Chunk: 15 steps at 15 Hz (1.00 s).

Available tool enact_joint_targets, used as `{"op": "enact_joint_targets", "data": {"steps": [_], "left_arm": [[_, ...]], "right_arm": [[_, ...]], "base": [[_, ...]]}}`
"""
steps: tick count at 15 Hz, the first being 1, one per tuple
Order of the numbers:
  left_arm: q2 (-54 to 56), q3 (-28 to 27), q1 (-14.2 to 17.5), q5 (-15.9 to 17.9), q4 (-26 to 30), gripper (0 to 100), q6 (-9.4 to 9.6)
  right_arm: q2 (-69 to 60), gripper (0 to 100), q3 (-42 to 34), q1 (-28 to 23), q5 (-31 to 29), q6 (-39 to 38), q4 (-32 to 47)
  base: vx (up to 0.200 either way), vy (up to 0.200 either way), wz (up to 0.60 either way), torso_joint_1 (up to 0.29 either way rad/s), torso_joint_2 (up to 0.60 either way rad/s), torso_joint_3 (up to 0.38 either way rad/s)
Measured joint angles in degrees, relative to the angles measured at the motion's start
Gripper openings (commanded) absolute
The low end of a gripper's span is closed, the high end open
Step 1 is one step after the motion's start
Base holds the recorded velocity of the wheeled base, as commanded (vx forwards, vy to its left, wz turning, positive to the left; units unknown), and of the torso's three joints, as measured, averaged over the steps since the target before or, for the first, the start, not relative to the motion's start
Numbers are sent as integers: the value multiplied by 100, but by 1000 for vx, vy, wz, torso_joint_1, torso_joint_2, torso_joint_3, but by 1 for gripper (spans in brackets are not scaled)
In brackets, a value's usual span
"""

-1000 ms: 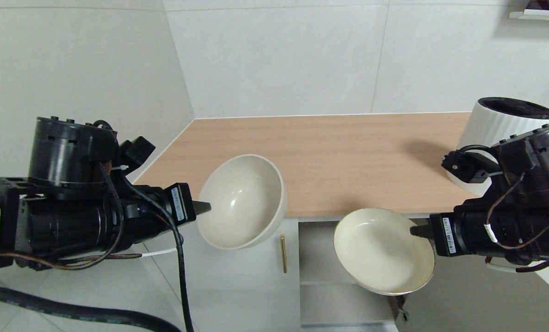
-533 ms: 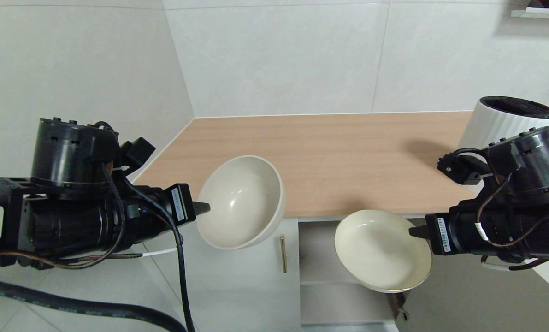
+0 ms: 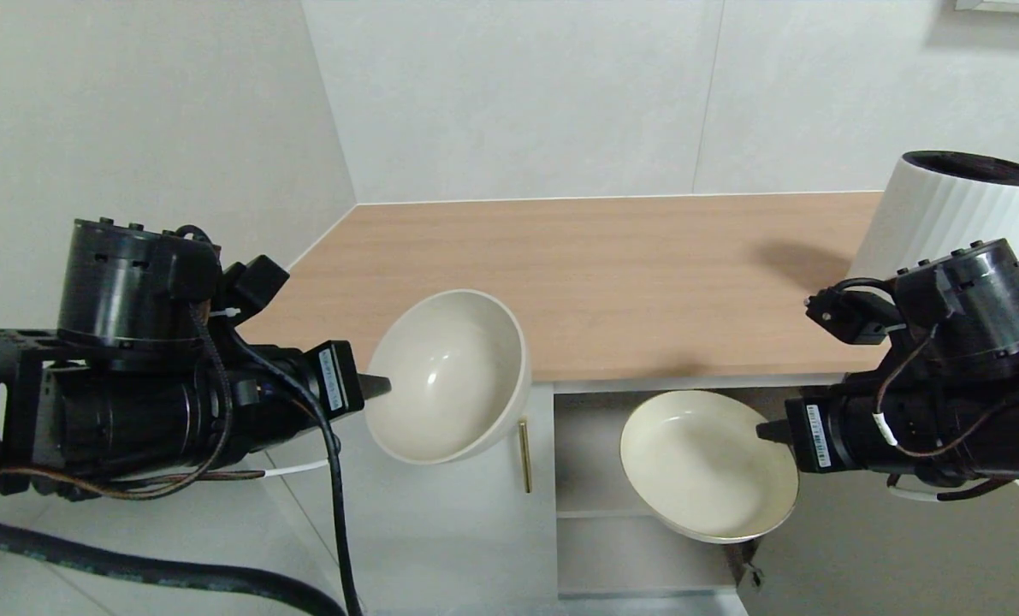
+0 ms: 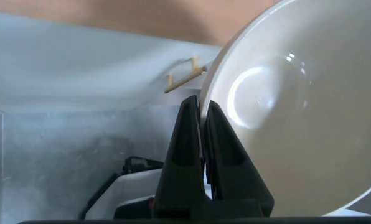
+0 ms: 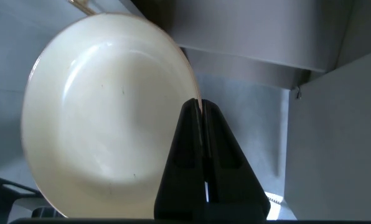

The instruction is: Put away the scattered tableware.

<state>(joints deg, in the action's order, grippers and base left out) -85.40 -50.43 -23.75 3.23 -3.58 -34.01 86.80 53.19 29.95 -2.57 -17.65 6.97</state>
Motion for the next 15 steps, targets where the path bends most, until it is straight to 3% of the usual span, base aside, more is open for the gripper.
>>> {"op": "enact_joint_targets", "data": {"steps": [15], "left_arm": [[4,44,-26,2,0,0,2]], "right_arm": [[182,0,-2,0,4,-2,-5]], "base": [[0,0,0,-157,452,291]]}}
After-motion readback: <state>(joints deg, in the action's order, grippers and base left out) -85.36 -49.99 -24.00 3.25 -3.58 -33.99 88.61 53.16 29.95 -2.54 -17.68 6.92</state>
